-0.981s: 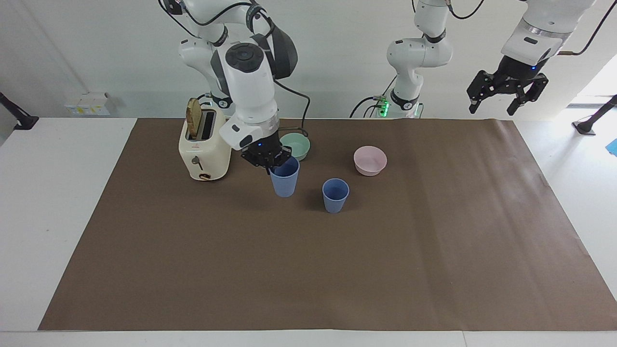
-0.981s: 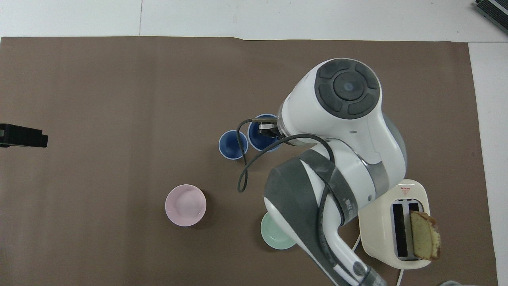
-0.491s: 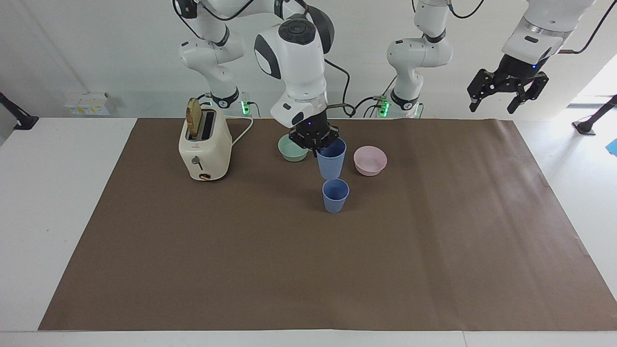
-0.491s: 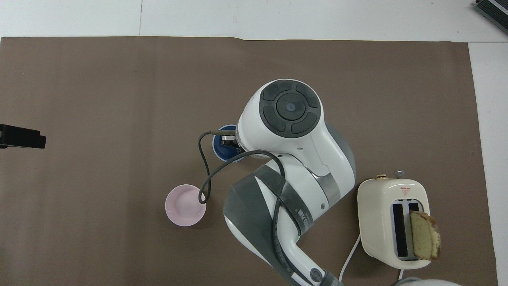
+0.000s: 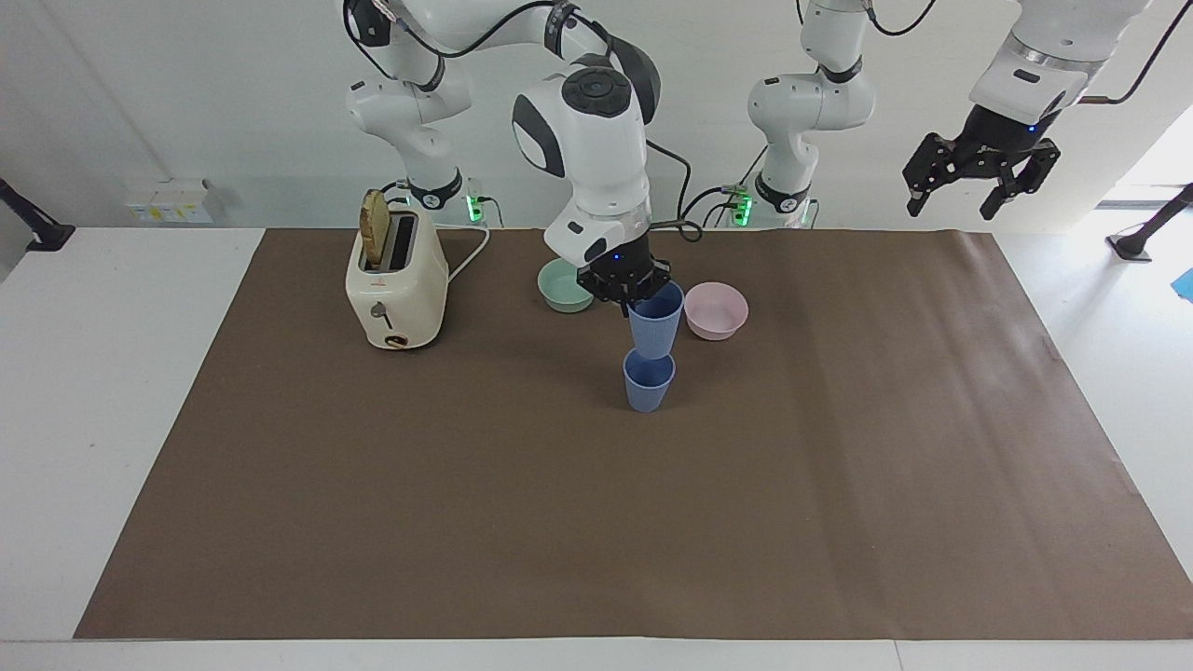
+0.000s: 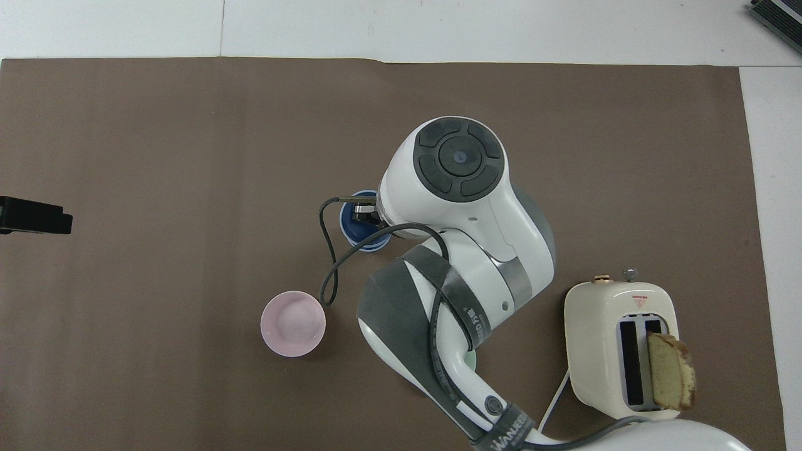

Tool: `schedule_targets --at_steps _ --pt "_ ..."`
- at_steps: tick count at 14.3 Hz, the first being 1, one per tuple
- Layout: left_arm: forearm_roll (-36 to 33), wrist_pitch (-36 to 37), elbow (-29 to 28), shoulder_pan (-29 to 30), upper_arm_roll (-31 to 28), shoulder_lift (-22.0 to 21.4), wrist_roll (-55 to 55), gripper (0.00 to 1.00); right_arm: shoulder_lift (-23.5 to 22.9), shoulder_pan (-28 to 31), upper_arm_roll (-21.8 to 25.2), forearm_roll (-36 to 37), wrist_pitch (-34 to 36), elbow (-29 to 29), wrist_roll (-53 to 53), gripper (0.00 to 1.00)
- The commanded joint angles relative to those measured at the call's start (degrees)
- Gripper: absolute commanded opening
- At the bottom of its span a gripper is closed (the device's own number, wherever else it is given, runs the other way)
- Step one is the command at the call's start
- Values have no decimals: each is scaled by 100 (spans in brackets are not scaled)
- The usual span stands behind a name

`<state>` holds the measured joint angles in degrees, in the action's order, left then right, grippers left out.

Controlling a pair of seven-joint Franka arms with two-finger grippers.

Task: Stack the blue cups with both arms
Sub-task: 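Lower the held cup into the center blue cup and open the right gripper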

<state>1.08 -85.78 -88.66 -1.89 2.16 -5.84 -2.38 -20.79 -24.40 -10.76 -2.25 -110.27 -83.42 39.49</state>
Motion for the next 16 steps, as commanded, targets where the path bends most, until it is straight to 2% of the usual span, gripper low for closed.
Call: schedule_targets --at_steps 1,11,16 --pt "-29 115 59 83 47 -31 -34 100 -100 49 -49 -39 -153 10 68 0" --pt "-29 123 59 83 47 -31 -34 100 -144 49 -40 -30 -205 -298 77 0" --pt "-29 115 59 83 47 -31 -34 100 -417 23 -40 5 -522 -307 77 0"
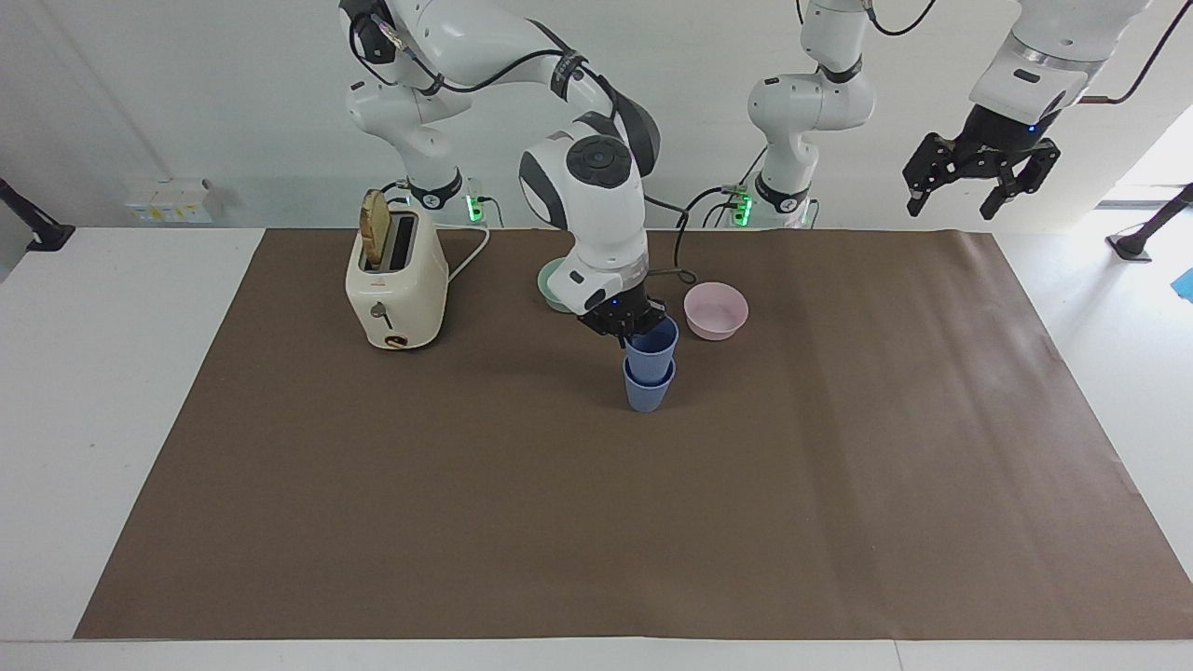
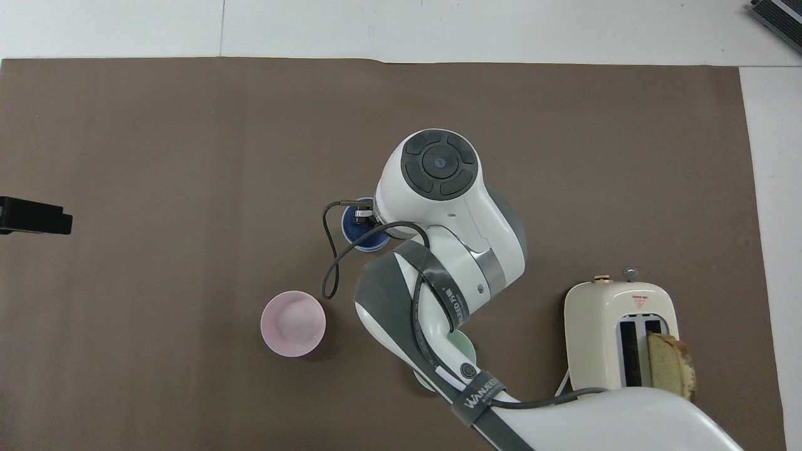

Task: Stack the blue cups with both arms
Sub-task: 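Lower the held cup into the center blue cup and open the right gripper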

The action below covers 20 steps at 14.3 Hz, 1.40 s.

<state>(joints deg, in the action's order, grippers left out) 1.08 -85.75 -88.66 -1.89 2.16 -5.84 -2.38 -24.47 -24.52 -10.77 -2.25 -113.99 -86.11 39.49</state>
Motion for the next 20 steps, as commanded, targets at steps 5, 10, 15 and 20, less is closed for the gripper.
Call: schedule_targets --at_steps 5,10,15,20 --pt "-29 111 59 83 47 -31 -34 100 -49 61 -39 14 -141 -161 77 18" --pt "-29 111 59 83 47 -31 -34 100 -49 70 -39 -4 -133 -99 94 37" --pt "-29 111 59 83 47 -31 -34 100 82 280 23 145 217 119 7 100" --pt "-29 120 59 83 47 -31 -34 100 600 833 31 400 1097 366 -669 100"
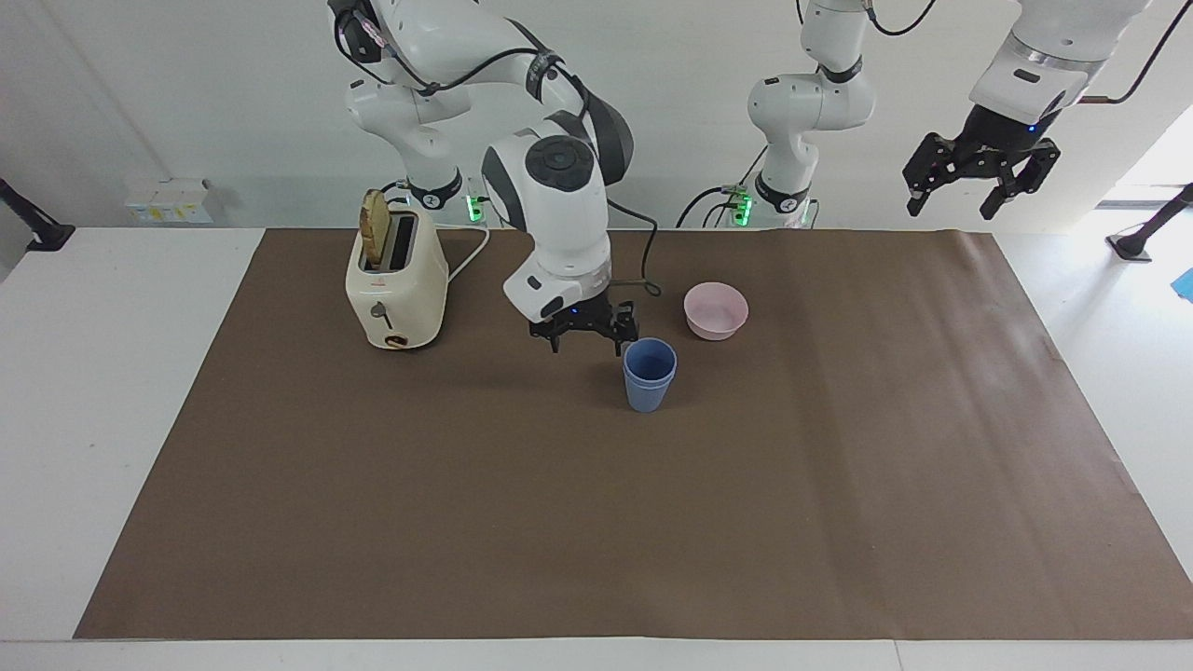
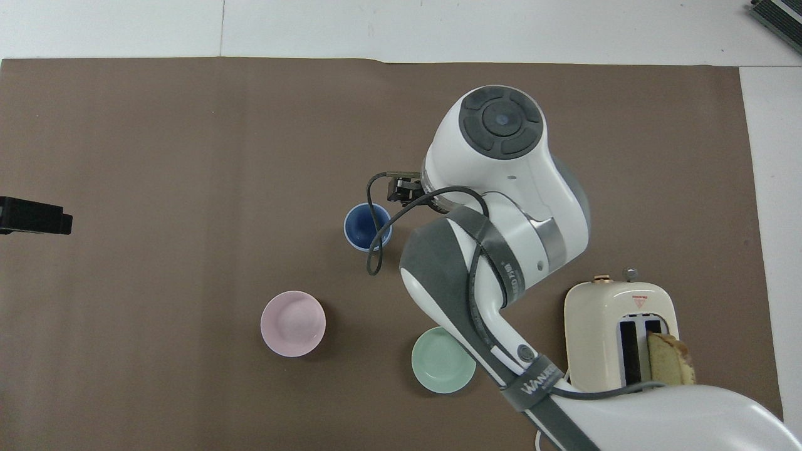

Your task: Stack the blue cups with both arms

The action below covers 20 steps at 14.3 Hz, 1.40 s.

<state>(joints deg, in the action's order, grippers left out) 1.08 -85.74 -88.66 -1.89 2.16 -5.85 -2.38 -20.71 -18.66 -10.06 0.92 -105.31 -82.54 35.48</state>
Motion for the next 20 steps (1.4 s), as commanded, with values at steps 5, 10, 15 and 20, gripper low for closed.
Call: schedule_targets --at_steps 5,10,15,20 --pt "-29 111 59 83 47 -31 -34 100 646 1126 -57 155 555 -8 -1603 100" --pt "-29 111 59 83 47 -31 -34 100 1182 1646 -49 268 1258 -43 -2440 100" --pt "-29 111 59 83 47 -31 -34 100 1517 1769 -14 453 1364 -43 -2625 100" --pt "-29 111 59 83 47 -31 -34 100 1587 2086 162 471 1426 -34 -3073 100"
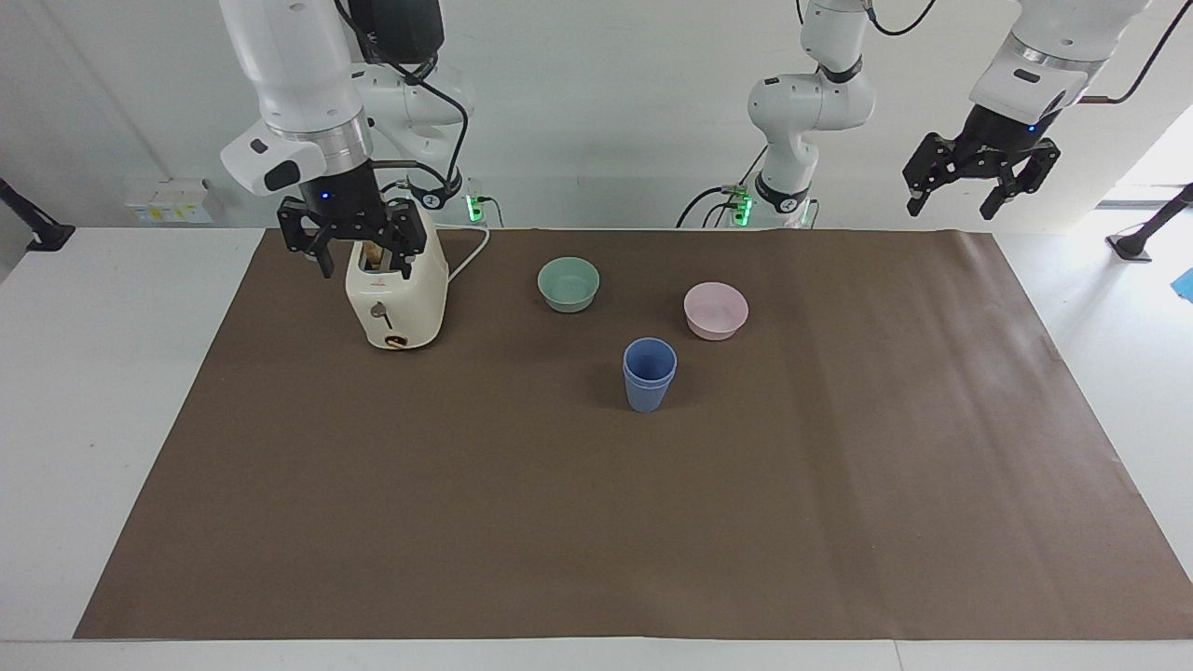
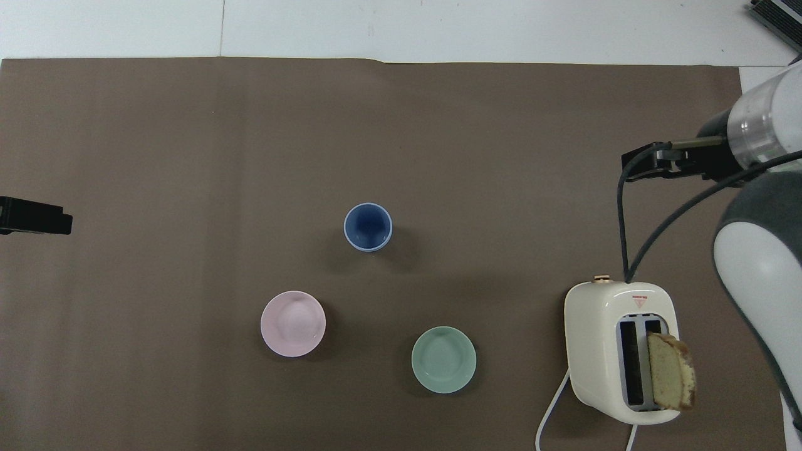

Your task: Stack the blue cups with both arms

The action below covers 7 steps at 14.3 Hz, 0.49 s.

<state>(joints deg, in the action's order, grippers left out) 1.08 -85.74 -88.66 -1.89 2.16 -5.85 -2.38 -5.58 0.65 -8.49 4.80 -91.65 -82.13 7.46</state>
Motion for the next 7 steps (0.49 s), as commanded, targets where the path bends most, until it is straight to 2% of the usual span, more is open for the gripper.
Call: schedule_targets --at_steps 1,4,7 --pt "-38 110 59 83 47 -30 -34 100 84 181 40 83 155 -76 -332 100" --pt "-29 110 59 83 47 -30 -34 100 110 85 373 -57 489 -49 -429 100" --pt "-29 110 68 83 47 -30 -34 100 242 67 655 -401 517 -67 -491 100"
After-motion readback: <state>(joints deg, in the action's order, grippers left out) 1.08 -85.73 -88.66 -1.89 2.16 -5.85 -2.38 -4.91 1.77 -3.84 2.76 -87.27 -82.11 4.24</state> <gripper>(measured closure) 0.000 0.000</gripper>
